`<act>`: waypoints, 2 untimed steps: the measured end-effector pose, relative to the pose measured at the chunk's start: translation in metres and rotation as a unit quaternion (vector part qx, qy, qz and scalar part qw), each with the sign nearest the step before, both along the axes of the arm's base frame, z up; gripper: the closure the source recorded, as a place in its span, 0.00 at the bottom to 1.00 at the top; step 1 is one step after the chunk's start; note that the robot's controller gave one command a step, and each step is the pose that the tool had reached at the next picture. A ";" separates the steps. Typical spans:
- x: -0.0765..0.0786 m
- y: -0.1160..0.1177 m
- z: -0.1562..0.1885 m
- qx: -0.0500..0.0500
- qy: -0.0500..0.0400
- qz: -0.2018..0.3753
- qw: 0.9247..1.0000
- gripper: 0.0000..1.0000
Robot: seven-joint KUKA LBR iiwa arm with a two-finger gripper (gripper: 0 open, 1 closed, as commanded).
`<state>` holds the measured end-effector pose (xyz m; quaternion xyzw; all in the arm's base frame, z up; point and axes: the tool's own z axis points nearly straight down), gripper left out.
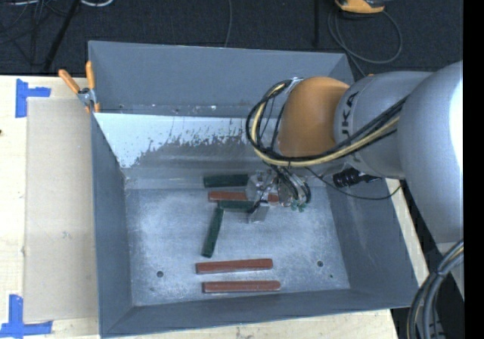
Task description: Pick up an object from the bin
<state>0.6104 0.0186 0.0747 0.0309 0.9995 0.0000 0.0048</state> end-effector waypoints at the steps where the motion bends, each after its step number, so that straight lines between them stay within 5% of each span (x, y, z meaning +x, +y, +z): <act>1: 0.005 -0.023 0.000 0.000 -0.002 0.185 0.983 1.00; 2: 0.002 -0.025 -0.004 -0.001 0.004 0.185 0.983 0.00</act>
Offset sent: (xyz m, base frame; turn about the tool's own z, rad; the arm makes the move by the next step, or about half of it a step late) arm 0.0014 -0.0259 -0.0047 -0.3726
